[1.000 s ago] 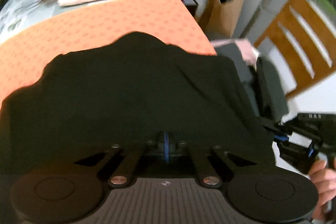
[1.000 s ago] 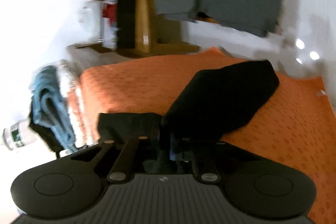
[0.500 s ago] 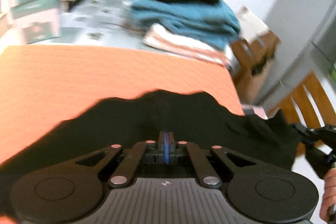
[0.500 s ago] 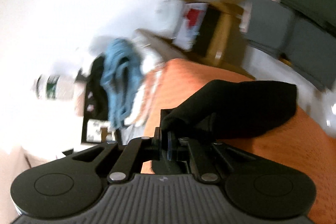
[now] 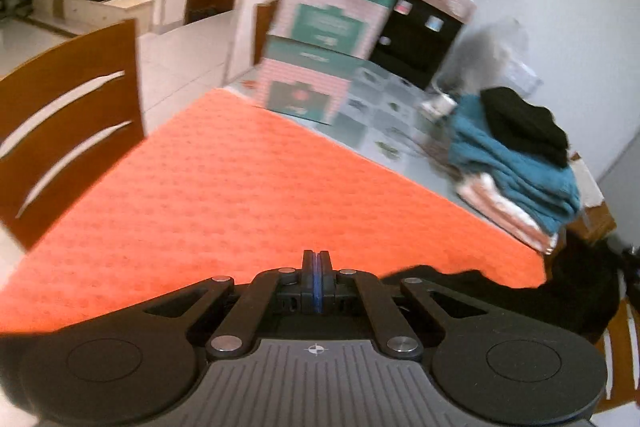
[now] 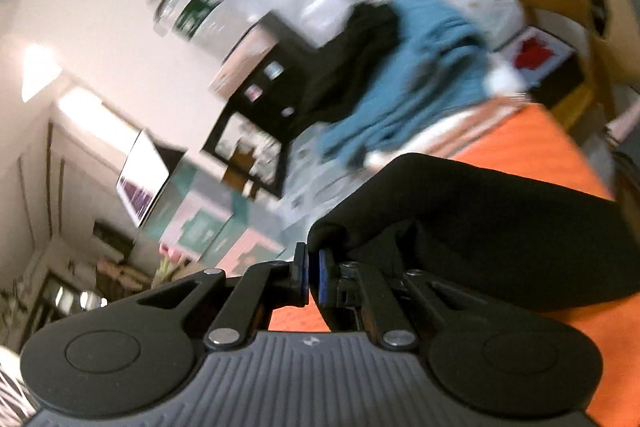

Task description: Fold clothes

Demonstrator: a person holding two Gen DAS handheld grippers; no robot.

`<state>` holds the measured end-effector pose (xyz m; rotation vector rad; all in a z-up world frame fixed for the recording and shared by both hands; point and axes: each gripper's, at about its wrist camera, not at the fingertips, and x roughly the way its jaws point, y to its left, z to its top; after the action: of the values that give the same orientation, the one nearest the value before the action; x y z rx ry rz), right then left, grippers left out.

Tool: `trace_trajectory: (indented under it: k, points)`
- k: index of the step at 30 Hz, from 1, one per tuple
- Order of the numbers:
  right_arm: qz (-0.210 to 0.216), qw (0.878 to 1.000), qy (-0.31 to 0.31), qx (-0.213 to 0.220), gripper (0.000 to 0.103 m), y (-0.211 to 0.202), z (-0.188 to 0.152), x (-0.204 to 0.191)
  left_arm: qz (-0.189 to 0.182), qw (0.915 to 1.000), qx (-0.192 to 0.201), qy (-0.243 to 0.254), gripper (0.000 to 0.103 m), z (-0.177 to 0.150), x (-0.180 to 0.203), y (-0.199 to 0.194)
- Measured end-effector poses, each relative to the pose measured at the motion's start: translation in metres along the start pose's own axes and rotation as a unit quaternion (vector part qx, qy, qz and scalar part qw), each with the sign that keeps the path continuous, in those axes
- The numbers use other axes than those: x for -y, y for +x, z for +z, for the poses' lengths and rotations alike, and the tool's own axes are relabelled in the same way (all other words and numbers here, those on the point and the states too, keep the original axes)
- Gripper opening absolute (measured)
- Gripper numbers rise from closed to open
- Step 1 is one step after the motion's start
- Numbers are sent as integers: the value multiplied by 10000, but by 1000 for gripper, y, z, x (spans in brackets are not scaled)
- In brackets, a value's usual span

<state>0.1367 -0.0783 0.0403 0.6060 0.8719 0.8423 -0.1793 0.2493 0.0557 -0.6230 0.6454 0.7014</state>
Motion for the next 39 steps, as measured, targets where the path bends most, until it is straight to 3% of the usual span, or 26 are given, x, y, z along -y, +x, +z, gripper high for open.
trace_trajectory:
  k: [5,13,20,24,31,35,39]
  points:
    - [234,9984,-481,-163,6,52,-27,-86,-46,9995,-288,-113,2,12,-69,0]
    - [571,9885,-1260,-603,6,156,-99,-232,56,9989,-267,-370,3,34,-174,-8]
    - [488,9757,-1592,-1423,5,262,-165,-316,336,9967,-187,-713,3,47,-244,-21]
    - [457,9647,-1835,-1832,5,309,-206,-344,487,9947,-206,-882,3,45,-270,-25]
    - [122,9448,-2141,-2476,6,372,-272,-352,621,9923,-320,-1025,4,42,-291,-27]
    - [-68,9388,-2086,-2739,7,391,-294,-345,607,9921,-389,-1029,11,42,-295,-24]
    - [-164,9346,-2048,-2903,11,409,-295,-337,528,9924,-467,-1010,23,44,-295,-19]
